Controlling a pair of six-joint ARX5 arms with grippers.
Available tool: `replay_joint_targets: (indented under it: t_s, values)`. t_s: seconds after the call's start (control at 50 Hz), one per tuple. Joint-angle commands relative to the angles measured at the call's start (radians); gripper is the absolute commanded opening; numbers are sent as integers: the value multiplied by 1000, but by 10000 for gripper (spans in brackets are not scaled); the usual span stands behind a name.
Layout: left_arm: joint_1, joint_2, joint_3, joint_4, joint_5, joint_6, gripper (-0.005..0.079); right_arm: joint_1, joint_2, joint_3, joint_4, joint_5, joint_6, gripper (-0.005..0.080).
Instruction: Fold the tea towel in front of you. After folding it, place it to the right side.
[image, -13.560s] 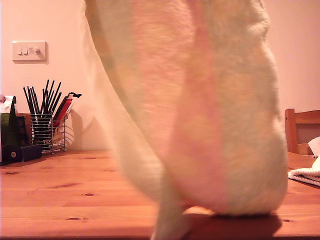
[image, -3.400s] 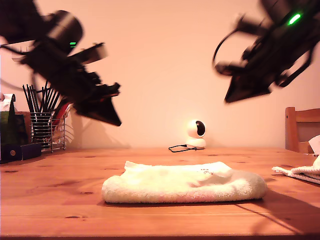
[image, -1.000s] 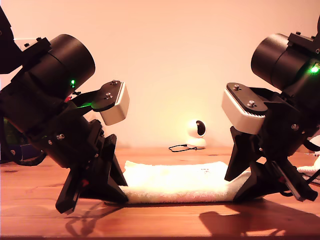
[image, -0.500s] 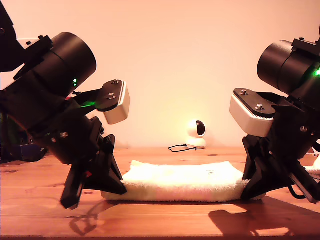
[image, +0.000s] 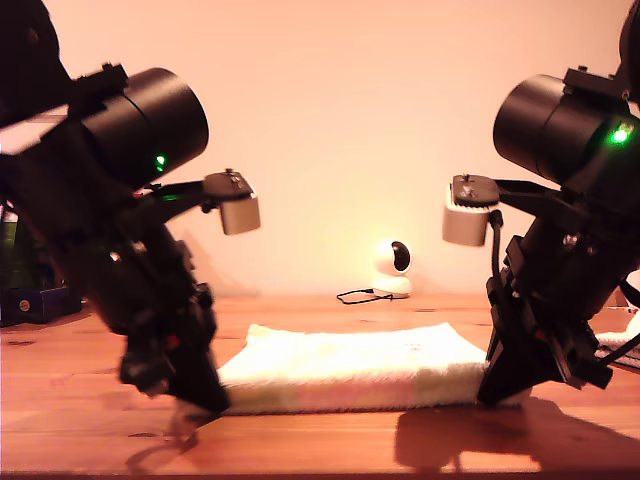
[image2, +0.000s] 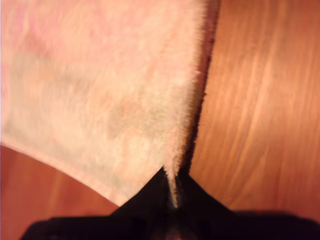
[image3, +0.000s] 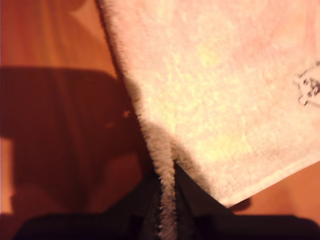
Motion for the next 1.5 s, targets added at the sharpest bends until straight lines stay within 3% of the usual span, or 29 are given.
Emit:
replay_joint_targets:
  t_s: [0.0, 0.22, 0.58, 0.78, 1.08, 1.36, 1.48]
  values:
    - [10, -3, -48, -62, -18, -30, -24, 0, -12, -55, -50, 15, 27, -13]
    - [7, -132, -47, -172, -2, -91, -24, 50, -150, -55, -168, -23, 57, -13]
    - [4, -278, -43, -433, 306, -230, -24, 141, -349, -46, -418, -181, 119, -13]
    - [4, -278, -42, -531, 429, -231, -24, 154, -365, -4, -548, -266, 157, -13]
    - [13, -278, -4, -452, 418, -227, -24, 150, -365, 45, -451, -275, 194, -13]
    - [57, -277, 0, -312, 269, -191, -24, 84, -345, 47, -376, -233, 213, -13]
    - [84, -275, 0, -270, 257, -161, -24, 46, -317, 47, -343, -225, 213, -13]
